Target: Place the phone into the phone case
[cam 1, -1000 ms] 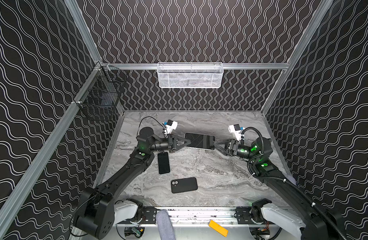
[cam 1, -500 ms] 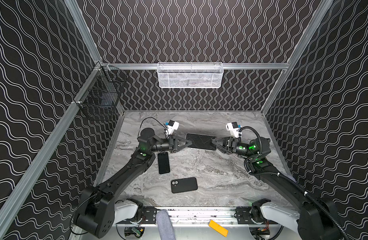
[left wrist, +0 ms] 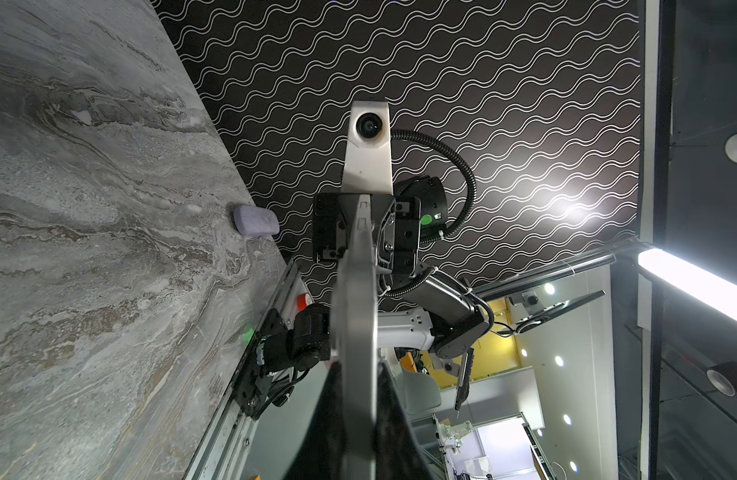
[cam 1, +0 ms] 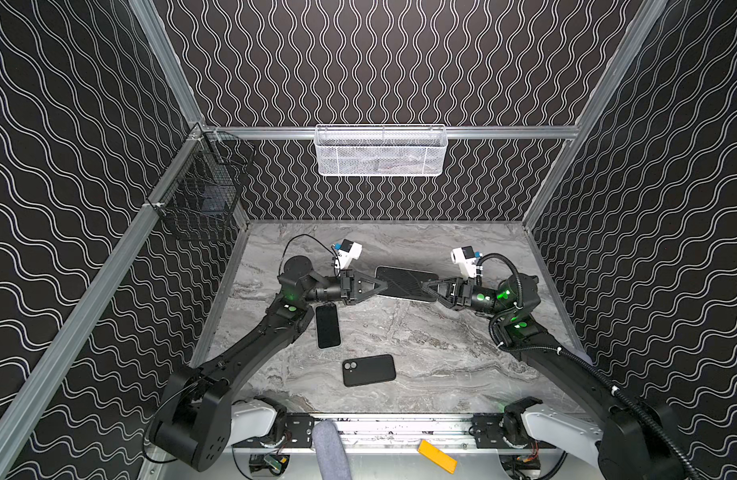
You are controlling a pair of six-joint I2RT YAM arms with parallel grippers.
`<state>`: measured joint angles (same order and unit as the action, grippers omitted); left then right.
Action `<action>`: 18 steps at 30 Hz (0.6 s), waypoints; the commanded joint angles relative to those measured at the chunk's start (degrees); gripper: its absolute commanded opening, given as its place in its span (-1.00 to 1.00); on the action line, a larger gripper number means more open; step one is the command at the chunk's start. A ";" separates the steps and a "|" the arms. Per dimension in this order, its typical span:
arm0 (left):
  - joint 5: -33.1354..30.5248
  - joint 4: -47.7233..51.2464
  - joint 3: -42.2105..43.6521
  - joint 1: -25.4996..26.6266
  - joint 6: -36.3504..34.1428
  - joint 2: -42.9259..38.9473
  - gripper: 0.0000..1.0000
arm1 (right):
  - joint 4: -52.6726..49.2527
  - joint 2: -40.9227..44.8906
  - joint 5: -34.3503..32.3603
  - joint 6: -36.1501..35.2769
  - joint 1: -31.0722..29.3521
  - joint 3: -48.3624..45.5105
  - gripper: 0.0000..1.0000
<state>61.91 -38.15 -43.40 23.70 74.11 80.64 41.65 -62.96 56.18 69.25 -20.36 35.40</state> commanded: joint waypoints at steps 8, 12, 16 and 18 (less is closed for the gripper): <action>-5.90 28.06 -3.83 -0.19 -16.17 -7.12 0.94 | -9.28 2.76 -1.28 -7.93 0.69 3.30 -1.00; -14.15 53.45 -9.67 -0.65 -29.13 -11.99 0.97 | -20.00 5.15 -1.85 -14.38 1.85 4.33 -1.00; -30.88 76.63 -13.21 -0.94 -34.96 -16.20 0.97 | -36.03 6.81 -3.02 -25.24 1.99 7.11 -1.00; -36.04 81.96 -11.62 -0.94 -34.01 -18.68 0.97 | -42.94 7.10 -3.40 -30.17 1.99 8.30 -1.00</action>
<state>38.09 24.58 -55.70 22.87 45.15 63.70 11.16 -56.40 53.30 49.04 -18.33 42.15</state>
